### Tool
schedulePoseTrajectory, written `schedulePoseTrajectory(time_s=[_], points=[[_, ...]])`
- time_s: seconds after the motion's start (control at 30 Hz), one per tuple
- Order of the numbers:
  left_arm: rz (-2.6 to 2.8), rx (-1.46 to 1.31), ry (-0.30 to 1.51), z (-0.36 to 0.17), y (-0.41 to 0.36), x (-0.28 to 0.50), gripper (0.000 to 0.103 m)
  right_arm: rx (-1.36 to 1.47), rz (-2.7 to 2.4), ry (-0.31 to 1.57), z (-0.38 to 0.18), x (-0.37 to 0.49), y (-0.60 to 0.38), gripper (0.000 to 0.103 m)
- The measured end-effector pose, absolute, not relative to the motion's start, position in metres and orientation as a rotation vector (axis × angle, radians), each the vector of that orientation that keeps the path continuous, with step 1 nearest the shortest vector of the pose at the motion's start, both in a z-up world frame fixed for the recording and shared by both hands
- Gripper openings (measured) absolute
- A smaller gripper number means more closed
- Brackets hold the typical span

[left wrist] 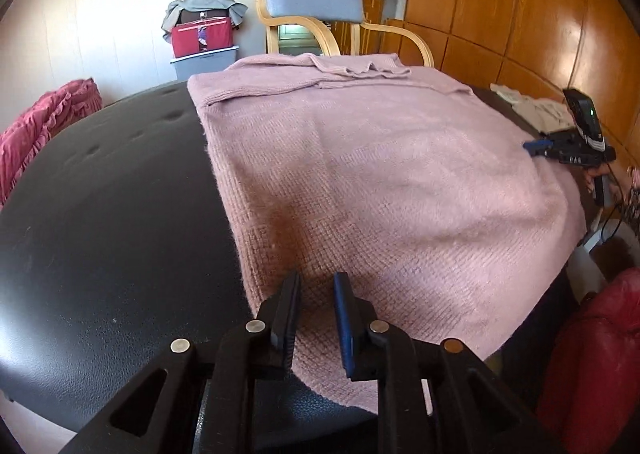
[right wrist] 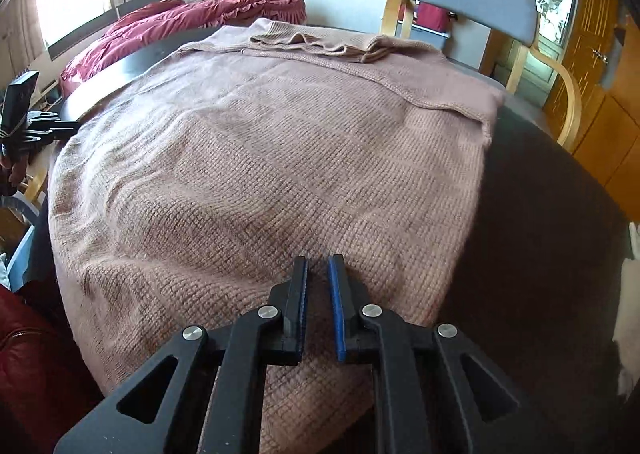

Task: Fold clothes
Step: 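Grasp the pink sweater side edge with both grippers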

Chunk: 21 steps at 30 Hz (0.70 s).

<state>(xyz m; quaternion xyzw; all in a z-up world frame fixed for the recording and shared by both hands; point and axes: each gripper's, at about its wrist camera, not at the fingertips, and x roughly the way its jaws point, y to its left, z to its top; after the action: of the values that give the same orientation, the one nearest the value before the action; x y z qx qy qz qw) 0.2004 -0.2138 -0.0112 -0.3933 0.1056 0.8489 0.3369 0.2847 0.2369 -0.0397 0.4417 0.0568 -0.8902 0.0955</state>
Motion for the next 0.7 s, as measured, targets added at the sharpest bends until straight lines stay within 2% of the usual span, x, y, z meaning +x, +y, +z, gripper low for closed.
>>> schedulePoseTrajectory(time_s=[0.13,0.17,0.27,0.37,0.47,0.57,0.63,0.7], points=[[2.263,-0.949,0.128,0.008,-0.214,0.191,0.018,1.295,-2.637,0.071,-0.027,0.283,0.234,0.013],[2.284,-0.958,0.152,0.006,-0.210,0.188,0.018,1.276,-2.647,0.036,-0.024,0.283,0.234,0.014],[2.317,-1.027,0.252,-0.007,-0.199,0.178,0.018,1.328,-2.645,-0.013,-0.032,0.279,0.240,0.026],[2.331,-0.995,0.312,-0.017,-0.197,0.184,0.018,1.349,-2.666,-0.042,-0.038,0.290,0.252,0.028],[2.315,-1.018,0.220,-0.015,-0.210,0.185,0.018,1.315,-2.691,-0.142,-0.031,0.311,0.269,0.029],[2.295,-1.063,0.080,-0.012,-0.227,0.178,0.018,1.324,-2.682,-0.309,-0.029,0.331,0.293,0.038],[2.286,-1.097,-0.031,-0.012,-0.240,0.173,0.019,1.342,-2.625,-0.436,-0.032,0.343,0.307,0.048],[2.266,-1.145,-0.146,-0.014,-0.251,0.166,0.022,1.351,-2.558,-0.512,-0.037,0.348,0.311,0.051]])
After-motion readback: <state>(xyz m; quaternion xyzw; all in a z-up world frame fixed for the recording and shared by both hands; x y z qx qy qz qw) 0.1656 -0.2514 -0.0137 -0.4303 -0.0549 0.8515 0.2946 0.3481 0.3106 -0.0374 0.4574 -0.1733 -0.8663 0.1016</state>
